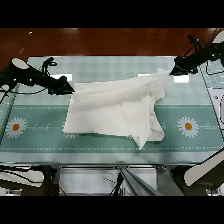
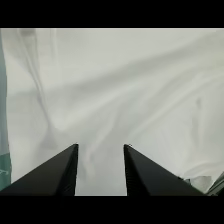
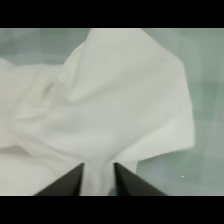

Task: Fold the shirts.

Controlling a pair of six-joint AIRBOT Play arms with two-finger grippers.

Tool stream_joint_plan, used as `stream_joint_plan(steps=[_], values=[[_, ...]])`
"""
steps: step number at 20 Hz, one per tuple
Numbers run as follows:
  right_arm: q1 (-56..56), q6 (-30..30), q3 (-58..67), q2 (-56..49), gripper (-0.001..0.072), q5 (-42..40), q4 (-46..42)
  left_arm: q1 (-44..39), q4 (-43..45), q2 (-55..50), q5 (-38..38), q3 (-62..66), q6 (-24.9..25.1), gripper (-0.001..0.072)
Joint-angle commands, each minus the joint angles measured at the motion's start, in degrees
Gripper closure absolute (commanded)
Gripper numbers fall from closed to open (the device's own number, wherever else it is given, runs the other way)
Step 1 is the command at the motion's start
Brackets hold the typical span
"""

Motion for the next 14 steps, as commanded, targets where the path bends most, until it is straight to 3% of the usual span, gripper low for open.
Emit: stream_joint_plan(steps=[1, 3, 6, 8, 9, 10, 11, 14], values=[[-0.8, -2.7, 0.0, 1.6, 0.0228, 6.3, 5.4, 2.6, 0.9, -0.7, -7.8, 5.9, -0.4, 0.0316], [-2.1, -3.2, 0.0, 4.5, 0.0228, 11.9, 2.5, 6.2, 7.0, -0.4, -15.6, 11.3, -3.7, 0.0316], [-4.8, -1.6, -0.1, 9.6, 0.0233, 15.9, -10.7, 11.1, 18.6, 2.6, -24.2, 10.9, -5.1, 0.0315], [-7.2, -1.6, -2.5, 12.7, 0.0232, 15.3, -11.6, 13.3, 18.8, 6.5, -22.6, 3.4, -4.8, 0.0312], [-8.5, -3.1, -5.9, 14.7, 0.0198, 14.0, -8.9, 13.8, 16.8, 8.8, -20.8, -2.2, -4.7, 0.0279], [-9.7, -4.6, -9.9, 16.6, 0.0139, 11.9, -6.3, 13.9, 14.8, 11.1, -18.3, -8.6, -4.0, 0.0128], [-10.8, -5.7, -14.9, 18.7, 0.0122, 9.6, -4.9, 13.8, 13.3, 12.7, -15.8, -14.1, -2.5, 0.0091], [-13.2, -7.8, -29.9, 24.6, 0.0123, 3.2, -4.5, 13.8, 8.9, 14.2, -11.4, -26.1, 1.5, 0.0091]])
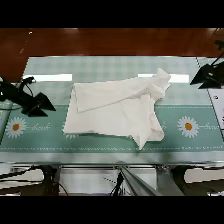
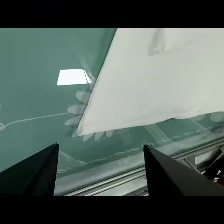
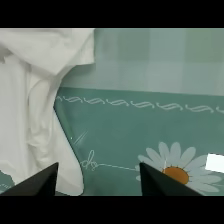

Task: Fold the shirts.

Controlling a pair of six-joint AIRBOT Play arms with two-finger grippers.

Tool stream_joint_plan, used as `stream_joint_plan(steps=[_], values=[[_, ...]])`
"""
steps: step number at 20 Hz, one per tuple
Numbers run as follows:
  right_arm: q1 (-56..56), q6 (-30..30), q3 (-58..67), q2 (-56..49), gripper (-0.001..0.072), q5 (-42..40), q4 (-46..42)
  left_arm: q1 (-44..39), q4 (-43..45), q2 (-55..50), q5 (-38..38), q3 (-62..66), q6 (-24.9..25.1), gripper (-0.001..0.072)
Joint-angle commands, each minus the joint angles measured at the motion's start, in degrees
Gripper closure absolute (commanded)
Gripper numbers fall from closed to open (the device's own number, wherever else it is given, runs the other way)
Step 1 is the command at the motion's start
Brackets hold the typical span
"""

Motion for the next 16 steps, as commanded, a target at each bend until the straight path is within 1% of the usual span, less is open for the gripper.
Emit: stream_joint_plan(steps=[1, 3, 6, 8, 10, 13, 14, 15, 16], values=[[-3.1, -3.4, -16.2, 7.2, 0.0126, -7.5, 1.2, 0.5, -4.3, 2.4, 6.2, -13.2, 3.3, 0.0091], [-3.8, -5.3, -23.1, 10.6, 0.0127, -10.8, 1.5, 0.2, -4.7, 2.4, 9.7, -16.6, 4.0, 0.0091], [-4.2, -6.7, -28.4, 13.5, 0.0137, -13.3, 2.1, -0.5, -4.7, 2.0, 13.6, -19.4, 3.9, 0.0091], [-4.1, -6.7, -29.2, 13.9, 0.0137, -13.5, 3.4, -1.3, -5.2, 2.0, 16.2, -20.2, 3.5, 0.0091], [-4.1, -6.8, -29.2, 13.9, 0.0137, -13.5, 6.0, -3.0, -8.9, 2.0, 18.8, -20.3, 3.5, 0.0097], [-4.1, -6.8, -29.2, 14.0, 0.0137, -13.4, 8.9, -7.7, -14.4, 1.7, 22.8, -20.3, 3.1, 0.0120], [-4.1, -6.8, -29.2, 14.3, 0.0137, -13.4, 9.0, -9.4, -14.7, 1.2, 23.5, -20.3, 1.7, 0.0139], [-4.2, -6.8, -29.2, 14.6, 0.0137, -13.4, 8.8, -10.6, -14.7, 0.5, 23.5, -20.3, 1.3, 0.0347], [-4.2, -6.9, -29.2, 15.0, 0.0137, -13.4, 8.0, -11.5, -14.7, -0.2, 23.3, -20.3, 1.3, 0.0507]])
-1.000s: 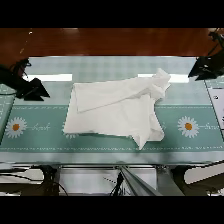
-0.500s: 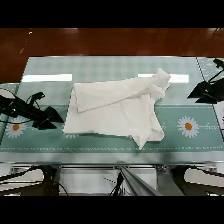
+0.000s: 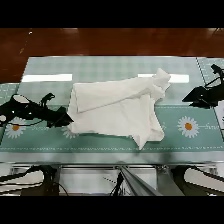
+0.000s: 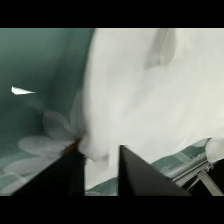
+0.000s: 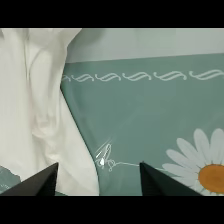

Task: Fold the shirts.

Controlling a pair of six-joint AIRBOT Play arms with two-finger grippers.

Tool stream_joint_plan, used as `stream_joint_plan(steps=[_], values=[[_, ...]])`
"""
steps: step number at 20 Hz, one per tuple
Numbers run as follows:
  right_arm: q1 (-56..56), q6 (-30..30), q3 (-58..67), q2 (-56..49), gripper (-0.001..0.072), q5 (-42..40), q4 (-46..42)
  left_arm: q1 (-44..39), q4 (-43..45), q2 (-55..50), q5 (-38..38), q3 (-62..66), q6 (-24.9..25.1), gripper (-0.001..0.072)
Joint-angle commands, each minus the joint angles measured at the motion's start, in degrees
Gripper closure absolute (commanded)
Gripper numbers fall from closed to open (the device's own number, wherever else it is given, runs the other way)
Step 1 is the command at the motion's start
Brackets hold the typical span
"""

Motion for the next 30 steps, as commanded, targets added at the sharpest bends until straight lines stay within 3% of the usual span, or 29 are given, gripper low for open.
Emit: stream_joint_plan(steps=[1, 2, 6, 7, 11, 16, 25, 26, 27, 30], values=[[0.0, -0.3, -0.3, 1.3, 0.0137, 0.1, -0.5, -3.6, -2.7, -1.7, 1.2, -0.2, -1.4, 0.0586], [0.0, -0.3, -0.6, 2.0, 0.0137, 0.3, -2.2, -3.6, -2.6, -1.8, 0.5, -0.2, -1.0, 0.0672], [0.0, -1.5, -11.4, 7.3, 0.0136, -2.2, -6.2, -2.4, -2.4, -1.6, -2.2, -0.1, 0.9, 0.0680], [0.0, -3.3, -15.7, 8.7, 0.0107, -2.6, -4.6, -2.2, -2.5, -1.6, -2.8, -0.1, 1.7, 0.0680], [0.0, -12.2, -31.3, 14.1, 0.0107, -3.7, 3.7, -2.2, -2.5, -1.3, -4.7, -0.1, 2.6, 0.0680], [0.0, -12.4, -39.6, 21.5, 0.0109, -9.5, 3.4, -2.2, -2.5, -1.3, -5.6, -0.1, 3.6, 0.0680], [0.0, -11.2, -47.2, 22.1, 0.0119, -22.2, 8.9, -2.2, -2.5, -1.3, -5.9, -0.1, 3.6, 0.0680], [0.0, -11.2, -48.0, 22.1, 0.0129, -23.4, 10.1, -2.2, -2.5, -1.3, -5.9, -0.1, 3.6, 0.0680], [0.0, -11.1, -48.7, 22.1, 0.0196, -24.1, 10.5, -2.2, -2.5, -1.3, -5.8, -0.1, 3.6, 0.0680], [0.0, -10.5, -49.3, 22.1, 0.0203, -24.6, 10.8, -2.2, -2.5, -1.3, -5.3, 0.3, 3.6, 0.0680]])
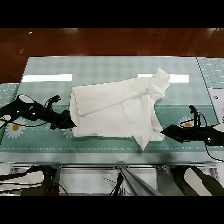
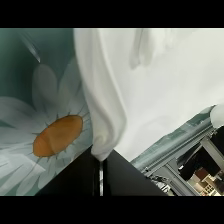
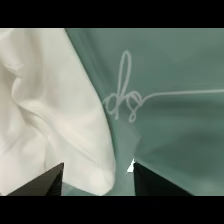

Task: Fold the shirts.

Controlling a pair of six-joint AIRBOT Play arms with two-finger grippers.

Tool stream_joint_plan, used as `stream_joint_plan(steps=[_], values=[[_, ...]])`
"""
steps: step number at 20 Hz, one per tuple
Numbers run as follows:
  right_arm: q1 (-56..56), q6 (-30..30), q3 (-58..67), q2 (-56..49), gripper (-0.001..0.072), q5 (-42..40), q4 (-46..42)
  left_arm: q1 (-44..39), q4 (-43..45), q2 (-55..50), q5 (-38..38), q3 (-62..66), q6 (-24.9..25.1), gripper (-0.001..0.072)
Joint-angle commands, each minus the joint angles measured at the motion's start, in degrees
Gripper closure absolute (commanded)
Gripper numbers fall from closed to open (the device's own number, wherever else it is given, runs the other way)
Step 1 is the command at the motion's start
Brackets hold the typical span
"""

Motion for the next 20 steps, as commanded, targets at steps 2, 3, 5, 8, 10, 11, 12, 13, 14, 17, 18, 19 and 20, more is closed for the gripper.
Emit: stream_joint_plan(steps=[2, 3, 5, 8, 10, 11, 12, 13, 14, 17, 18, 19, 20], values=[[0.0, 0.8, -1.2, 0.0, 0.0204, -2.0, 0.3, 0.1, 0.0, 0.0, 0.4, 1.0, 0.0, 0.0680], [0.0, 1.3, -1.2, 0.0, 0.0208, -1.7, -0.5, 0.0, 0.0, 0.0, 0.4, 1.4, 0.0, 0.0680], [0.0, 2.1, -1.2, 0.0, 0.0424, -1.5, -1.2, 0.1, 0.0, 0.0, 0.3, 2.3, 0.0, 0.0680], [0.1, 2.3, -1.2, 0.0, 0.0424, -0.7, -0.8, 0.0, 0.0, 0.0, 0.4, 3.3, -0.2, 0.0680], [3.9, 2.7, -1.2, 0.0, 0.0441, -1.2, -1.0, 0.0, 0.0, 0.0, 0.4, 3.4, -0.2, 0.0680], [7.3, 3.7, -1.2, -0.1, 0.0520, -2.2, -1.2, 0.1, 0.0, -0.1, 0.4, 3.4, -0.2, 0.0680], [11.4, 5.1, -1.2, -0.5, 0.0618, -4.1, -1.4, 0.1, 0.0, -0.1, 0.4, 3.4, -0.2, 0.0680], [14.6, 6.2, -1.2, -0.8, 0.0690, -5.6, -1.4, 0.0, 0.0, 0.0, 0.3, 3.4, -0.2, 0.0680], [17.3, 6.3, -1.0, -0.8, 0.0691, -6.0, -1.4, 0.1, 0.0, 0.1, 0.1, 3.5, -0.2, 0.0680], [18.5, 6.3, 3.3, -0.8, 0.0691, 0.3, -4.1, 0.3, 0.0, 4.3, -0.1, 5.3, 1.7, 0.0682], [18.5, 6.3, 6.6, -0.4, 0.0691, 3.5, -5.1, 0.6, -0.2, 6.9, -0.3, 7.0, 1.9, 0.0682], [18.5, 6.3, 10.6, 0.8, 0.0692, 6.1, -5.3, 1.1, -0.5, 10.3, -0.6, 9.4, 1.9, 0.0682], [18.5, 6.8, 14.8, 2.6, 0.0692, 7.6, -5.2, 1.6, -1.0, 13.8, -0.8, 12.0, 1.9, 0.0682]])
